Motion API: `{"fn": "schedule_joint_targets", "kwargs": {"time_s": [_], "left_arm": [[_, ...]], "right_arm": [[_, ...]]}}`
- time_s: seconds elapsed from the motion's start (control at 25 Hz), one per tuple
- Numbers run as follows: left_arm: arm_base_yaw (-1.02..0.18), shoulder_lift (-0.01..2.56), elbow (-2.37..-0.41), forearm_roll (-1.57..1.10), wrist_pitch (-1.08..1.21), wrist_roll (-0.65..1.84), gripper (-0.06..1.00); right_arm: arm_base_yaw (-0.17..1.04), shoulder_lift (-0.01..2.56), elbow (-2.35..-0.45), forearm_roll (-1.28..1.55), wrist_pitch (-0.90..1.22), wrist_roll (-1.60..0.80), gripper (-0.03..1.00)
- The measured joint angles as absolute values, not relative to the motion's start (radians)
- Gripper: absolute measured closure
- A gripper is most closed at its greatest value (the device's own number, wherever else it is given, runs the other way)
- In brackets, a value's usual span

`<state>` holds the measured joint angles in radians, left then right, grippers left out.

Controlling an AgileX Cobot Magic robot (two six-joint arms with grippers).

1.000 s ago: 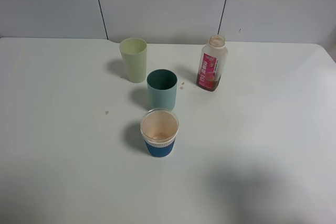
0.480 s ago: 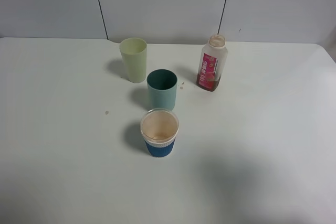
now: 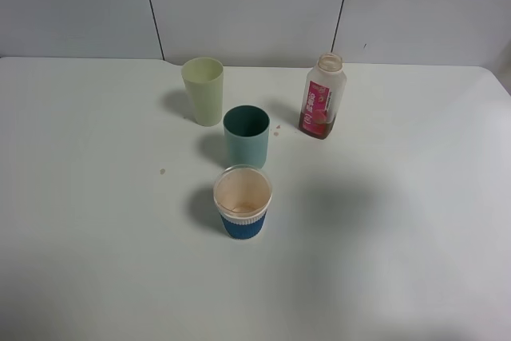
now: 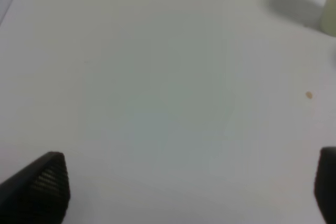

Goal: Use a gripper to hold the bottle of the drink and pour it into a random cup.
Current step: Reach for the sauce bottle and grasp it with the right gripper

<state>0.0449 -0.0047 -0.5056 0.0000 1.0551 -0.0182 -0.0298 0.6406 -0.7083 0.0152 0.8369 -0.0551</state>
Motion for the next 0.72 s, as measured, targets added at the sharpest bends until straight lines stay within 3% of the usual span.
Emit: {"fn": "schedule_joint_targets", "kwargs": {"time_s": [0.44,0.72], "left_arm": [[0.045,-0.005,-0.506,0.0,1.055,-0.018,0.01],[0.045,-0.005,-0.506,0.0,1.055,-0.018,0.01]], "right_arm": [[-0.03,1.118,-0.708,0.0,0.551,-0.081,0.16],[-0.013,1.29,-0.708,-0.055,0.398,-0.135,0.16]]}}
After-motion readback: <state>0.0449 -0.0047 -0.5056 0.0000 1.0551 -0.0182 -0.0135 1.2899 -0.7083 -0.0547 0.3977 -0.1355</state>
